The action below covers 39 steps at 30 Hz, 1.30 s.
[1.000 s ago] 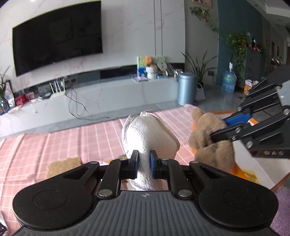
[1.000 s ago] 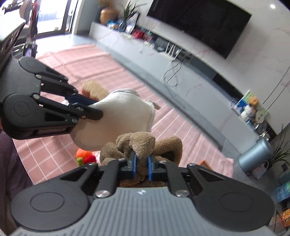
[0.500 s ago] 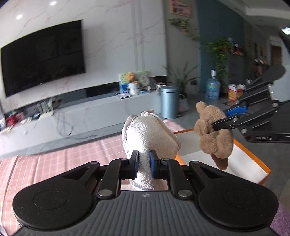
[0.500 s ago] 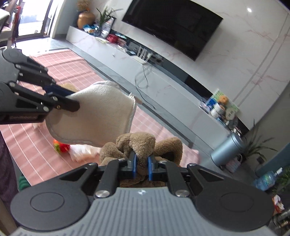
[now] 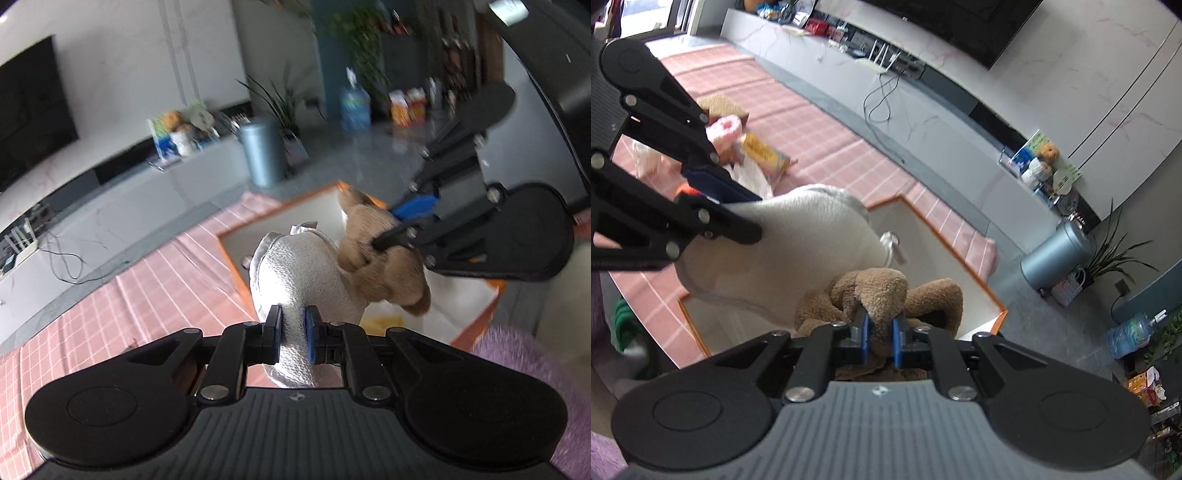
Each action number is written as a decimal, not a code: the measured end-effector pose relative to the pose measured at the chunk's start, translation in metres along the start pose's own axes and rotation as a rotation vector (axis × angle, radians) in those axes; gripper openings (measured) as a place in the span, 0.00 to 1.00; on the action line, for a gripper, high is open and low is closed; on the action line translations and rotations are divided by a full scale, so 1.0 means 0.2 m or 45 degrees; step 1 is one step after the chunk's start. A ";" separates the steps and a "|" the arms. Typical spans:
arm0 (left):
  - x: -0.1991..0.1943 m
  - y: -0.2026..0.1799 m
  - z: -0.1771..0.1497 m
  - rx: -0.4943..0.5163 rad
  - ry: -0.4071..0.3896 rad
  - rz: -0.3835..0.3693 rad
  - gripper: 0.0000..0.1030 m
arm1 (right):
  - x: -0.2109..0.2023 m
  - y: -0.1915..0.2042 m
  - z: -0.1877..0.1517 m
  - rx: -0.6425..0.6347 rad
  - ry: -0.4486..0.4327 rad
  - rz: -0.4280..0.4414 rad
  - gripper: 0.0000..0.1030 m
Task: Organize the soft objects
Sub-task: 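Lift the bear and slipper into the orange box and open both grippers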
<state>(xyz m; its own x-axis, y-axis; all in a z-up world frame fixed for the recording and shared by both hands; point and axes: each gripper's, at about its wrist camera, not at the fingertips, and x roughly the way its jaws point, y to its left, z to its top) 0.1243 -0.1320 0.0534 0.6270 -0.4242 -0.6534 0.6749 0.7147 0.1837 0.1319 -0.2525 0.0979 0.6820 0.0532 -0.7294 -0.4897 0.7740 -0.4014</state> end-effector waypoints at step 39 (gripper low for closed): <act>0.44 -0.17 -0.05 0.290 0.356 -0.048 0.44 | 0.55 -0.05 -0.22 0.106 0.175 0.246 0.20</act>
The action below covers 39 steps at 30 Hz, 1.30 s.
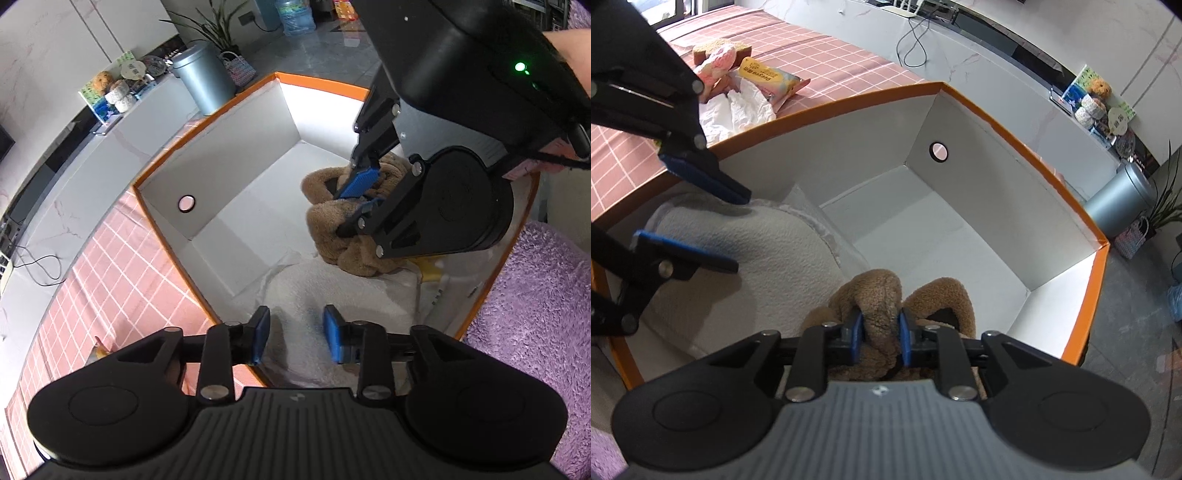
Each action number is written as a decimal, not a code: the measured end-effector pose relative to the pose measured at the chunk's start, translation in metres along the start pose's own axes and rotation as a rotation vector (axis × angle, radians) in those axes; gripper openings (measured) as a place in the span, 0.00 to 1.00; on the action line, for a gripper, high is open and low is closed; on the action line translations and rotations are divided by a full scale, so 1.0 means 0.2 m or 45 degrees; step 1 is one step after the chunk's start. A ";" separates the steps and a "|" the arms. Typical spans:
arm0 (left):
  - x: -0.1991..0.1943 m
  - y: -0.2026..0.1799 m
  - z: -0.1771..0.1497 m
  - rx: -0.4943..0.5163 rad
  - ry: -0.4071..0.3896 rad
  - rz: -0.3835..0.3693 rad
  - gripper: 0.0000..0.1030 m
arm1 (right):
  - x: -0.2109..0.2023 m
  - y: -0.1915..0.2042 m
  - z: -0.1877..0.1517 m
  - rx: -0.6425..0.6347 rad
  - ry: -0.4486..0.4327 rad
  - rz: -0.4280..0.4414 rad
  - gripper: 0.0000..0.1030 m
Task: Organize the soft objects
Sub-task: 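Lift the bear and slipper into the orange box and open both grippers, then grasp the orange knitted fruit with the right gripper while the left gripper grasps the plastic bag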
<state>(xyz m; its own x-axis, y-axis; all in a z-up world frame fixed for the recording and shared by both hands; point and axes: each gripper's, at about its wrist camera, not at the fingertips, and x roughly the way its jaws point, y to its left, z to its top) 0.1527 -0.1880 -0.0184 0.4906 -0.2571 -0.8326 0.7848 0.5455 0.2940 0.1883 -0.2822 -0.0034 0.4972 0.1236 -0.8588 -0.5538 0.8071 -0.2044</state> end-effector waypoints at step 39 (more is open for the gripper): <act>-0.63 0.36 -0.46 -0.704 -0.582 0.097 0.72 | -0.65 0.34 0.19 0.428 -0.532 -0.292 0.85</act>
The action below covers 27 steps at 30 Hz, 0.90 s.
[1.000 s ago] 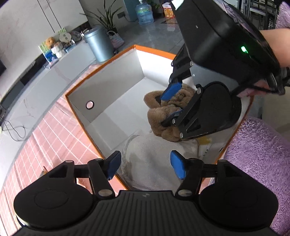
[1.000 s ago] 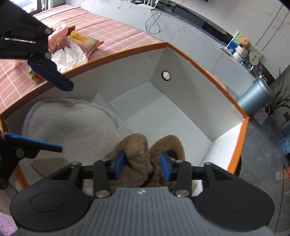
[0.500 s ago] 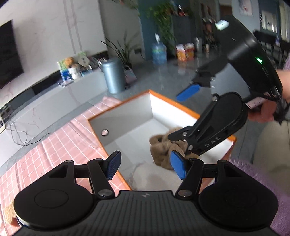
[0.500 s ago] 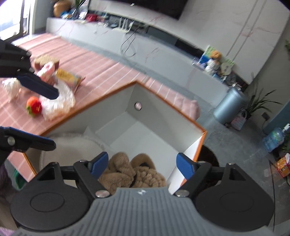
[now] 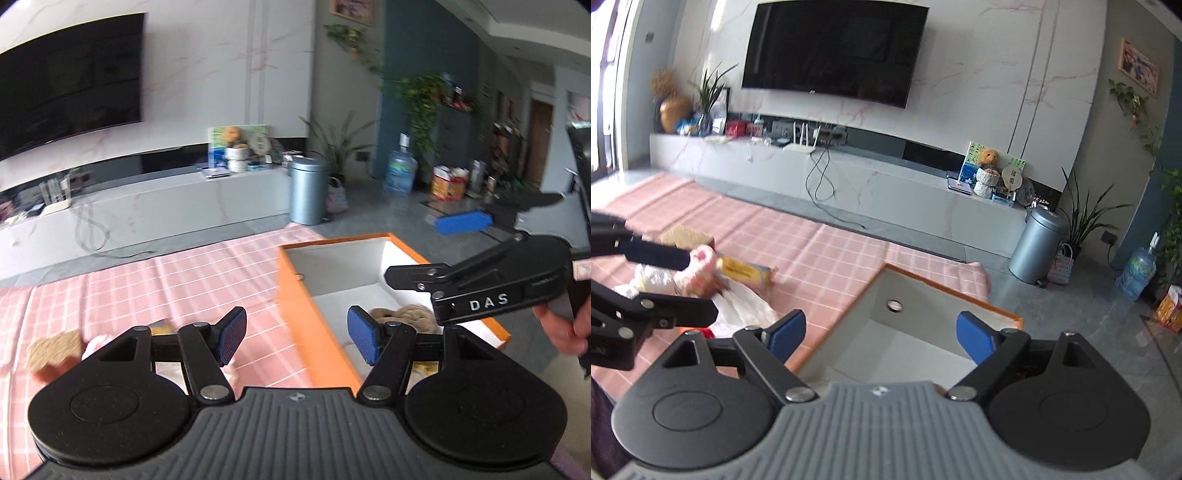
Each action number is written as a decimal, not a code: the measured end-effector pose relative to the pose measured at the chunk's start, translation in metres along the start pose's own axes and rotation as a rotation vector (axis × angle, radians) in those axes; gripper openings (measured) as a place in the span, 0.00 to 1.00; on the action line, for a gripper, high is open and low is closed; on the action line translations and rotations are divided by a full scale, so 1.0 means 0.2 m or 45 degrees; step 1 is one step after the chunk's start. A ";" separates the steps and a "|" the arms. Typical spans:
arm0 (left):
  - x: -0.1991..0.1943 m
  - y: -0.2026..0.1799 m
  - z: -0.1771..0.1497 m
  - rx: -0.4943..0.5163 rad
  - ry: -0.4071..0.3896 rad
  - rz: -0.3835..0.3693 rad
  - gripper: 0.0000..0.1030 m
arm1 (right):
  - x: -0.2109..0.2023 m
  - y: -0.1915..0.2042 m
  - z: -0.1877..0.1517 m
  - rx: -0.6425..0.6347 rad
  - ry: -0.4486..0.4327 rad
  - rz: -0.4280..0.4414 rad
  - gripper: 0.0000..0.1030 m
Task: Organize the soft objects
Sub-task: 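Grasp the orange knitted fruit with the right gripper while the left gripper grasps the plastic bag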
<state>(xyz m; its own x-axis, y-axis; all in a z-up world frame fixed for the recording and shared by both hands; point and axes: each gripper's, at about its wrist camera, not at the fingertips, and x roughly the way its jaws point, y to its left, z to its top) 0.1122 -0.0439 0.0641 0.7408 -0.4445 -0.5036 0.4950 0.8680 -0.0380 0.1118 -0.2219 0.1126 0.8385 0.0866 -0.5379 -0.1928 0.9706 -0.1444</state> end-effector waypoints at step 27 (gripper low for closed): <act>-0.14 0.63 -0.49 -0.265 0.014 0.506 0.84 | 0.43 0.71 -0.14 0.228 0.082 0.199 0.85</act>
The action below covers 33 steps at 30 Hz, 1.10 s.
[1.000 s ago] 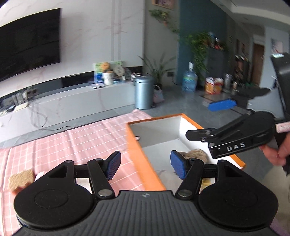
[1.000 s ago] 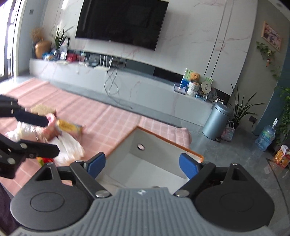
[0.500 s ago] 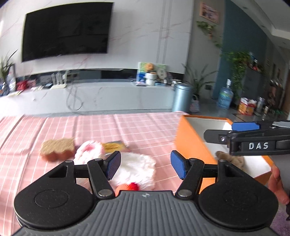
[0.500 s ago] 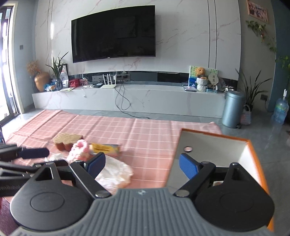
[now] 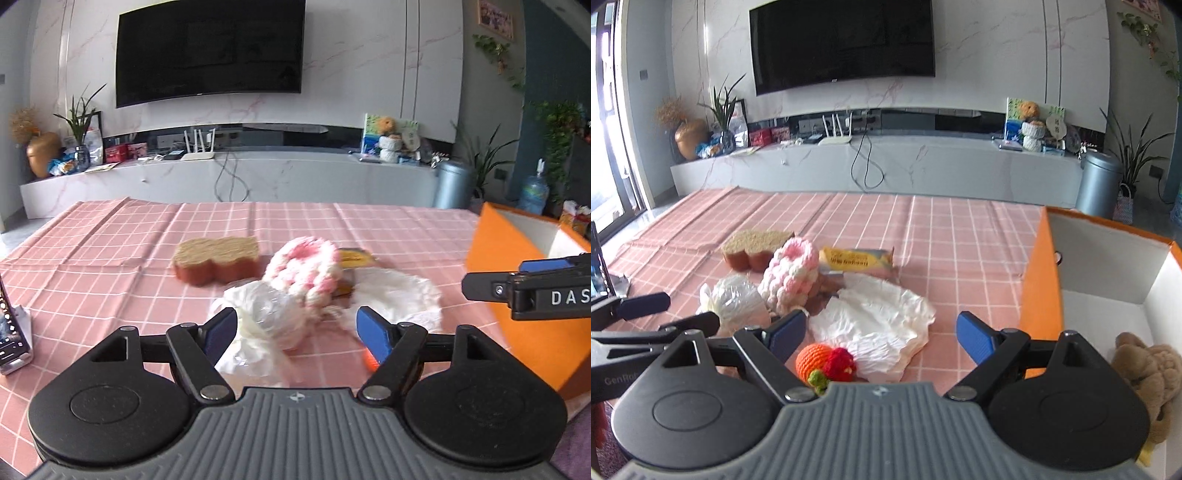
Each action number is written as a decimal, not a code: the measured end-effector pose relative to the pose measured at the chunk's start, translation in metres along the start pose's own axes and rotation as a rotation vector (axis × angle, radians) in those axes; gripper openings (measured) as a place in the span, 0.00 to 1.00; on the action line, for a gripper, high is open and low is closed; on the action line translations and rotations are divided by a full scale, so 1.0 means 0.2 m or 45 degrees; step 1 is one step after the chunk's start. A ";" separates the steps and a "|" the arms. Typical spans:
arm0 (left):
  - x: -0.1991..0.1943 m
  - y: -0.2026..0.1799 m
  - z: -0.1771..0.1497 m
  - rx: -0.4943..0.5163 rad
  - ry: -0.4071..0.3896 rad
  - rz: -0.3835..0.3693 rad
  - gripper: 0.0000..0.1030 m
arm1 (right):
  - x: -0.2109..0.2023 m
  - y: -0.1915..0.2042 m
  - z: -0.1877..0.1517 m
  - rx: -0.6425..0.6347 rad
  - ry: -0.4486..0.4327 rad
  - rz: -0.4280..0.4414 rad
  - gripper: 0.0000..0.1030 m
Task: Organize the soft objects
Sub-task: 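Grasp the orange knitted fruit with the right gripper while the left gripper grasps the plastic bag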
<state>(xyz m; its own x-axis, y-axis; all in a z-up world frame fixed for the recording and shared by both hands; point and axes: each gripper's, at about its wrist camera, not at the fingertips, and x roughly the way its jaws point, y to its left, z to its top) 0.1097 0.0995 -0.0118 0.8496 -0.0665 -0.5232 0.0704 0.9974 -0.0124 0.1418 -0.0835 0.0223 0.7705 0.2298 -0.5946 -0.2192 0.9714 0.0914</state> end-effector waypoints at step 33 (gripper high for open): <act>0.37 0.05 -0.02 0.130 0.315 0.034 0.62 | 0.38 0.17 -0.17 -0.230 0.160 0.237 0.50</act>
<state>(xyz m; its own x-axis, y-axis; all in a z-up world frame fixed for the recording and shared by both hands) 0.1710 0.1044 -0.0529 0.6991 -0.0196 -0.7147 0.1128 0.9901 0.0832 0.1716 -0.0344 -0.0474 0.6294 0.3830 -0.6761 -0.4619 0.8841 0.0709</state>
